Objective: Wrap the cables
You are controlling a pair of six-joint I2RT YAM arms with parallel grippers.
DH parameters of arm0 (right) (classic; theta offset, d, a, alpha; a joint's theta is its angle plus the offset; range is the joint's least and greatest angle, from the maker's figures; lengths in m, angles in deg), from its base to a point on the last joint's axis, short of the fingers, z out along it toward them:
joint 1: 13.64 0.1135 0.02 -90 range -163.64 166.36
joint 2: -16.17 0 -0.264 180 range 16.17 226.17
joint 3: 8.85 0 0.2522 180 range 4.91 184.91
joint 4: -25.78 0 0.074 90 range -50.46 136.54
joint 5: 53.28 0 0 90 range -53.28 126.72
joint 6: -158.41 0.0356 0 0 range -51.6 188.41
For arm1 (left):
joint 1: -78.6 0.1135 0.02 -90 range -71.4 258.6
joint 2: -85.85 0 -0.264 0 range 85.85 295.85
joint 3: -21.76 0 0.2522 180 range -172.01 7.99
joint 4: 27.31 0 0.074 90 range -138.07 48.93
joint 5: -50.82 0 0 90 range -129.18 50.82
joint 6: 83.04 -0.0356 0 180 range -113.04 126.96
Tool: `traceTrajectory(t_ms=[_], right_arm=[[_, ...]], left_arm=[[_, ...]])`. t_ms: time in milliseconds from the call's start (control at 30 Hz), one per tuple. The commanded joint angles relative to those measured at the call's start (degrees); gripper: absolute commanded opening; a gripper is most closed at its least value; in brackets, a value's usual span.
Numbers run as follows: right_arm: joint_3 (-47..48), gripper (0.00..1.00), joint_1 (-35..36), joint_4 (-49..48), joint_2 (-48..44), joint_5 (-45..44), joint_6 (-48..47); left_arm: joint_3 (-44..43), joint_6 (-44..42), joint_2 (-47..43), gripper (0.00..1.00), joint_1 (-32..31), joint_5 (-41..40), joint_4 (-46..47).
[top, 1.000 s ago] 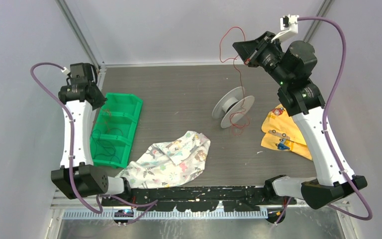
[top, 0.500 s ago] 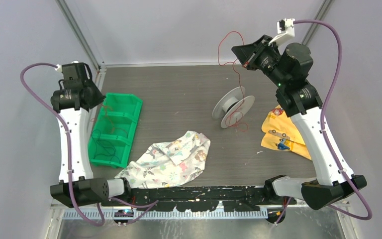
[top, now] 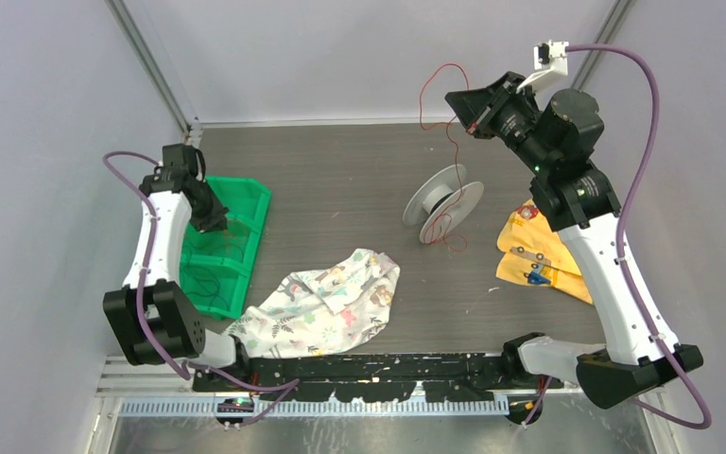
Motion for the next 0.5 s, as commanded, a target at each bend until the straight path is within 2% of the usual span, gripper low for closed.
traceTrajectory(t_ms=[0, 267, 400, 467], right_arm=[[-0.39, 0.01, -0.01, -1.02, -2.03, -1.16, -1.00], [-0.94, 0.01, 0.04, -0.86, -2.02, -0.97, -0.66], [-0.74, 0.00, 0.04, -0.75, -1.77, -0.66, -0.55], [-0.60, 0.01, 0.01, -0.30, -1.92, -0.85, -0.63]], left_arm=[[-0.10, 1.13, 0.34, 0.01, 0.36, -5.98, 3.67], [0.88, 3.78, 1.64, 0.01, 0.39, -23.55, 2.72], [1.87, 3.86, 3.86, 0.01, 0.76, -25.68, 5.10], [1.29, 3.48, 5.54, 0.09, 0.91, -25.79, 5.04]])
